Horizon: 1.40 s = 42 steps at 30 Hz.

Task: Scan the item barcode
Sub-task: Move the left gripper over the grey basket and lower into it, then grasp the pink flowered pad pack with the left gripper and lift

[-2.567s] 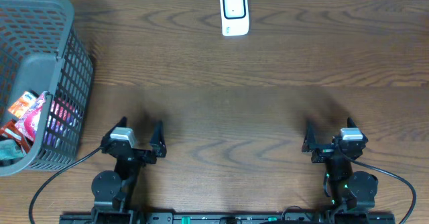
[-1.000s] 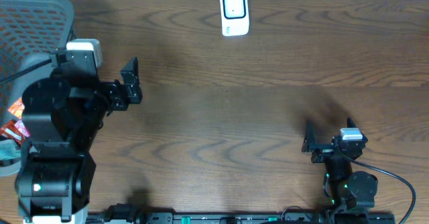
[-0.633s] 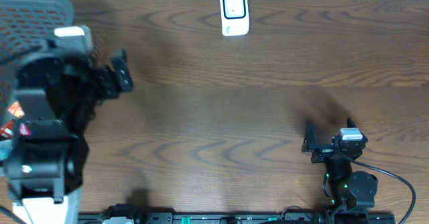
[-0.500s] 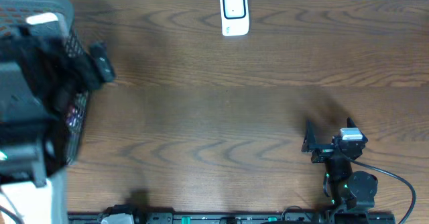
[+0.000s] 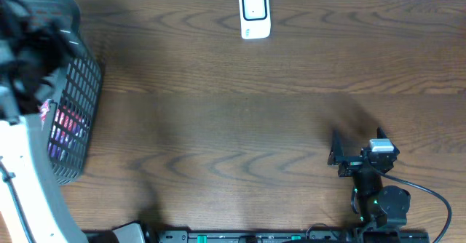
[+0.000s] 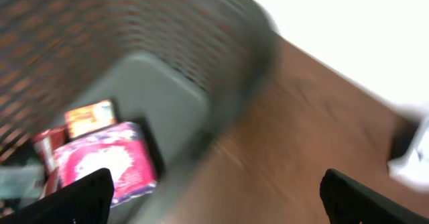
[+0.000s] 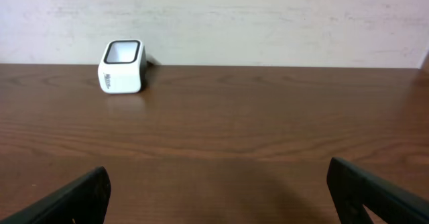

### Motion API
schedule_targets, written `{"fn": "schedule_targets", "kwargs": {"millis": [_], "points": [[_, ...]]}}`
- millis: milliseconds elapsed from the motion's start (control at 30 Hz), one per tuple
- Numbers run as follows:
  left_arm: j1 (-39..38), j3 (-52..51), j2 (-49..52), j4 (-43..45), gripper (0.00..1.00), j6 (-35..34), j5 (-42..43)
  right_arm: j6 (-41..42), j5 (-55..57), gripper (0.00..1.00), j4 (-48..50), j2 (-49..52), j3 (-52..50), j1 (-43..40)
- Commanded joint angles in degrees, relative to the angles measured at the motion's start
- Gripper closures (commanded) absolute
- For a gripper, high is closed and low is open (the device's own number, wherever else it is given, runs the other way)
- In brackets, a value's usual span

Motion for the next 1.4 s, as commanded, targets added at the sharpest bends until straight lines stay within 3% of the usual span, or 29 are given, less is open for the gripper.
{"fn": "schedule_targets", "kwargs": {"millis": [0, 233, 900, 1367], "points": [[7.89, 1.9, 3.08, 0.55, 0.02, -9.7, -1.33, 1.01, -0.2, 0.01, 0.15, -0.46, -0.28, -0.15], [14.99, 1.77, 6.27, 1.62, 0.02, -14.27, -1.31, 1.01, -0.2, 0.01, 0.15, -0.46, -0.28, -0.15], [15.04, -1.18, 9.46, -3.28, 0.02, -12.61, -3.54, 1.01, -0.2, 0.01, 0.15, -0.46, -0.31, -0.15], [15.04, -2.38, 21.53, -3.58, 0.02, -12.41, -3.52, 1.01, -0.2, 0.01, 0.15, -0.46, -0.31, -0.15]]}}
